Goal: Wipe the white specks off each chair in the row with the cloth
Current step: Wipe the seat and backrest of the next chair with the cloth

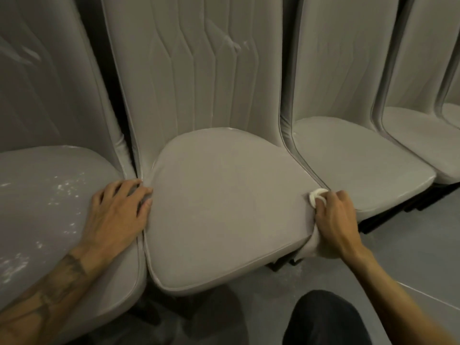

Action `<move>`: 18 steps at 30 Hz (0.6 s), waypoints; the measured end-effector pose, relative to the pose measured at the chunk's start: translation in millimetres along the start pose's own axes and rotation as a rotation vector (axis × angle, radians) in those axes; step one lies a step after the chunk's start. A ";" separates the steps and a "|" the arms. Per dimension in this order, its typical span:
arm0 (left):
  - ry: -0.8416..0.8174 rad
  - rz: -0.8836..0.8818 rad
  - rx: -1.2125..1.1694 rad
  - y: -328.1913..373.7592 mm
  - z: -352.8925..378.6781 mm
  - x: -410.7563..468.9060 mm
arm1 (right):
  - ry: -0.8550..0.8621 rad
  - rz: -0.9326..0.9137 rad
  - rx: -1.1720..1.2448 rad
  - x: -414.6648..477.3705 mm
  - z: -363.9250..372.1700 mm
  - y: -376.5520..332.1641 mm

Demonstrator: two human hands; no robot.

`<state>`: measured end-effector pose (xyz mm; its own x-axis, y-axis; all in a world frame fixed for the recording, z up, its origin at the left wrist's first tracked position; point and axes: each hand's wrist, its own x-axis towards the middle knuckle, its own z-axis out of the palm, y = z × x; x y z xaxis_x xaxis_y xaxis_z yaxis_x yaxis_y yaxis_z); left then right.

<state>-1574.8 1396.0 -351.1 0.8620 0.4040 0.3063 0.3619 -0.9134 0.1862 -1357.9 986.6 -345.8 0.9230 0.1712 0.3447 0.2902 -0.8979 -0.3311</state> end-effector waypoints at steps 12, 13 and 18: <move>0.066 -0.050 0.029 14.4 4.3 -1.8 | -0.032 -0.133 0.012 86.0 34.7 -36.4; 0.072 -0.051 0.035 15.0 4.9 -2.0 | -0.004 -0.168 0.017 74.0 30.4 -30.1; 0.039 -0.076 0.056 16.1 6.2 1.9 | -0.037 -0.169 0.047 114.6 47.9 -46.1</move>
<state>-1565.1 1381.8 -353.3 0.8173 0.4725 0.3297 0.4456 -0.8811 0.1582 -1253.4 1067.1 -333.1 0.8685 0.3333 0.3669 0.4525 -0.8353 -0.3123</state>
